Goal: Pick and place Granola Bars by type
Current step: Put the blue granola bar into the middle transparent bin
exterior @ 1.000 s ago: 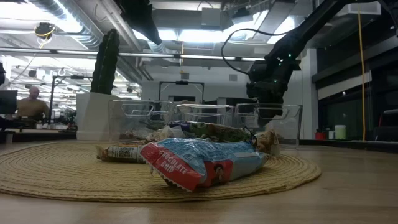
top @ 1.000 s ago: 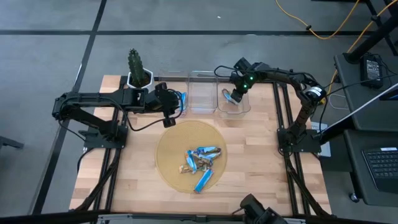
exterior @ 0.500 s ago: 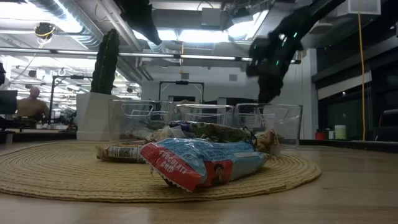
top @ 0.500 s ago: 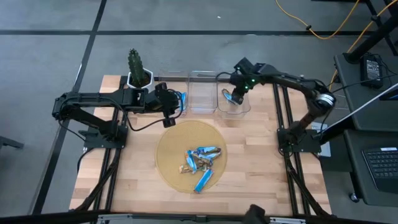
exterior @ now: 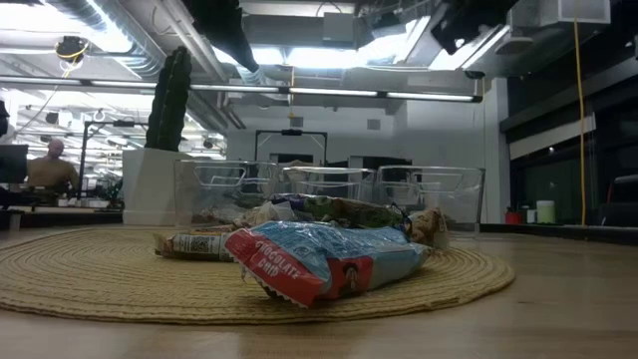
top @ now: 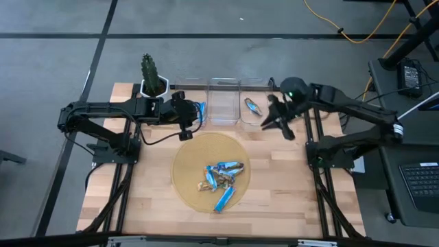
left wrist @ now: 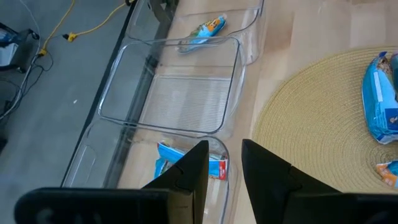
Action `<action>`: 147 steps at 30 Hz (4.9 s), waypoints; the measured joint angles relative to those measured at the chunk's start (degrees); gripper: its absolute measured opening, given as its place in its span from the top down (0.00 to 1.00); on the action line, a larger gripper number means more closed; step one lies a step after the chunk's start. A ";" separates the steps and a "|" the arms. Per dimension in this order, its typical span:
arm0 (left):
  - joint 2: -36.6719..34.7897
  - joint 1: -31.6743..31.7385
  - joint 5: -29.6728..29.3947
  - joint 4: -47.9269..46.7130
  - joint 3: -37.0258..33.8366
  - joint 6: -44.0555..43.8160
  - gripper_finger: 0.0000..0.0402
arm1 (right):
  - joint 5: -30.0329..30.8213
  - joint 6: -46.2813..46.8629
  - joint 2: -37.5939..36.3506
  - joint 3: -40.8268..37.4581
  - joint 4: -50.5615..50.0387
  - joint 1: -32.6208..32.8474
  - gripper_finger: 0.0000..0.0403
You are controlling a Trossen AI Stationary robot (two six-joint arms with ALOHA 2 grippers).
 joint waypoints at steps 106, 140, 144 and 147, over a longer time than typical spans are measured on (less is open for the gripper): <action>0.00 -0.07 8.63 -0.79 0.02 6.92 0.78 | 30.09 31.12 17.24 6.49 -7.91 14.12 0.93; 0.00 -0.07 6.90 -0.81 0.02 -1.65 0.78 | 17.44 5.35 48.31 65.79 -28.01 -17.82 0.93; 0.00 -0.04 6.90 -0.86 0.02 -1.58 0.78 | 13.14 6.97 52.94 65.75 -23.52 -17.82 0.95; 0.00 -0.07 6.90 -1.20 0.02 -1.65 0.78 | 11.89 7.80 55.47 65.75 -23.05 -17.82 0.94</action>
